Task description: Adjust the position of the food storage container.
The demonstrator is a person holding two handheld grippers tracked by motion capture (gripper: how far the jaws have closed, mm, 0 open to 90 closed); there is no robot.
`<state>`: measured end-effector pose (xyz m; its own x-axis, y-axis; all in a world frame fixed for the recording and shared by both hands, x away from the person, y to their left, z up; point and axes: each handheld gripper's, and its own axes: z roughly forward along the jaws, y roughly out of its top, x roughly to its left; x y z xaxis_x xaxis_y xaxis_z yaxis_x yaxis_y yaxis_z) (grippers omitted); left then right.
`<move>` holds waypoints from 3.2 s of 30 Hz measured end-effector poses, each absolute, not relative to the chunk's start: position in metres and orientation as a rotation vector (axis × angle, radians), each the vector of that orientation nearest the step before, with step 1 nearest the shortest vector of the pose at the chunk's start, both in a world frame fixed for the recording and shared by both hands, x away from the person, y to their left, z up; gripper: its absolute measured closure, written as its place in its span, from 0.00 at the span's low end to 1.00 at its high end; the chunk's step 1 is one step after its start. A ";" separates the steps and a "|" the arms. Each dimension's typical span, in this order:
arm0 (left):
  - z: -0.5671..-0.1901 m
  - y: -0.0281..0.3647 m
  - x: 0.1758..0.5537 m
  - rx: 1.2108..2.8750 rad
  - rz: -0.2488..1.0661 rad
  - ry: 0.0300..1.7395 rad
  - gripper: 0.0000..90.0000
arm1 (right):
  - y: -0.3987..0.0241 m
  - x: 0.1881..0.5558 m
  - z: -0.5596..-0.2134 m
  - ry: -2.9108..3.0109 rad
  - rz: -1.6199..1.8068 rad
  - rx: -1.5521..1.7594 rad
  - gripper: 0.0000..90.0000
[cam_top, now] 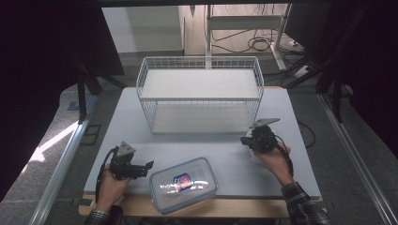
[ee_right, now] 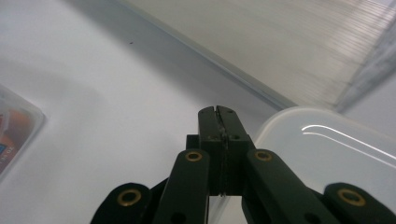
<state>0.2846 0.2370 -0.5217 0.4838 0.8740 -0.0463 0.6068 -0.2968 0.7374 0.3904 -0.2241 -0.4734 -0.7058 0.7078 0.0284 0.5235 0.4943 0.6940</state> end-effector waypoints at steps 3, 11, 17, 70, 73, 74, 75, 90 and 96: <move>-0.517 0.239 0.280 2.015 0.456 1.215 0.13 | -0.227 0.382 -0.472 2.453 1.015 1.037 0.99; -0.510 0.250 0.243 1.983 0.357 1.168 0.62 | -0.219 0.353 -0.468 2.478 1.116 0.978 0.99; -0.512 0.245 0.218 1.983 0.258 1.201 0.91 | -0.204 0.327 -0.471 2.551 1.162 0.907 0.99; -0.518 0.161 0.317 2.107 0.203 1.186 0.97 | -0.199 0.298 -0.501 2.671 1.070 0.994 0.99; -0.516 0.169 0.311 2.090 0.219 1.175 0.89 | -0.201 0.298 -0.500 2.679 1.072 0.998 0.98; -0.512 0.177 0.304 2.055 0.235 1.178 0.83 | -0.204 0.298 -0.497 2.663 1.081 0.990 0.96; -0.510 0.181 0.301 2.039 0.234 1.167 0.79 | -0.206 0.298 -0.495 2.658 1.090 0.993 0.94; -0.506 0.197 0.269 1.987 0.316 1.061 0.25 | -0.224 0.297 -0.480 2.526 1.219 0.947 0.54; -0.509 0.200 0.262 1.990 0.330 1.057 0.07 | -0.224 0.300 -0.483 2.522 1.240 0.964 0.31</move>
